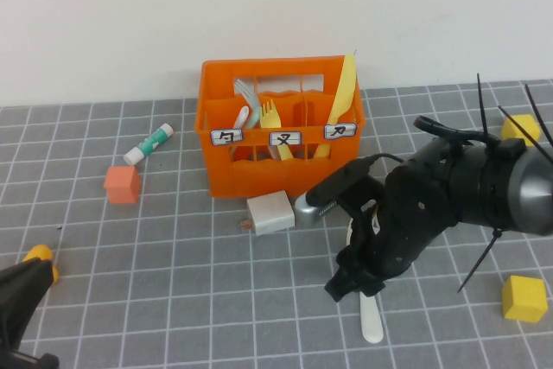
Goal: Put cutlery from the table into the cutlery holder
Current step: Pick up the knife
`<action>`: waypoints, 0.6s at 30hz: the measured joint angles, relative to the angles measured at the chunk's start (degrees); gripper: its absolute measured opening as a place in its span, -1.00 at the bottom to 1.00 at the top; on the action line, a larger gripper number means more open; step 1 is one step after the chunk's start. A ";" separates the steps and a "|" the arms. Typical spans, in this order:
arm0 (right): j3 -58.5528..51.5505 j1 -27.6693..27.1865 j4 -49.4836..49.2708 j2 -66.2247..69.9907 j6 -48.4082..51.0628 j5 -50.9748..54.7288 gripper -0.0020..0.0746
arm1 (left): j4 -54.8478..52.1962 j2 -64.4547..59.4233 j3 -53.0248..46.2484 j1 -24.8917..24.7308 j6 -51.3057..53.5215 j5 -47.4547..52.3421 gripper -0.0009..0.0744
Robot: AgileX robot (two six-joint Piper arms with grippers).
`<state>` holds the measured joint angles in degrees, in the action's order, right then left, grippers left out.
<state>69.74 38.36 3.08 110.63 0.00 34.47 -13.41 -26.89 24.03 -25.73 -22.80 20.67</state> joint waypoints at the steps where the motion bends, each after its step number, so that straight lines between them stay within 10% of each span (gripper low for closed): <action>1: 0.00 0.14 -0.15 0.00 1.01 0.10 -0.14 | 0.00 0.00 0.00 0.00 0.00 0.00 -0.98; 18: 0.51 1.37 0.51 -0.10 11.91 8.25 -0.46 | 0.05 0.04 0.00 0.00 0.01 0.00 -0.98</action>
<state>70.25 39.73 3.59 110.53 11.91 42.72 -13.36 -26.85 24.03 -25.73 -22.80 20.67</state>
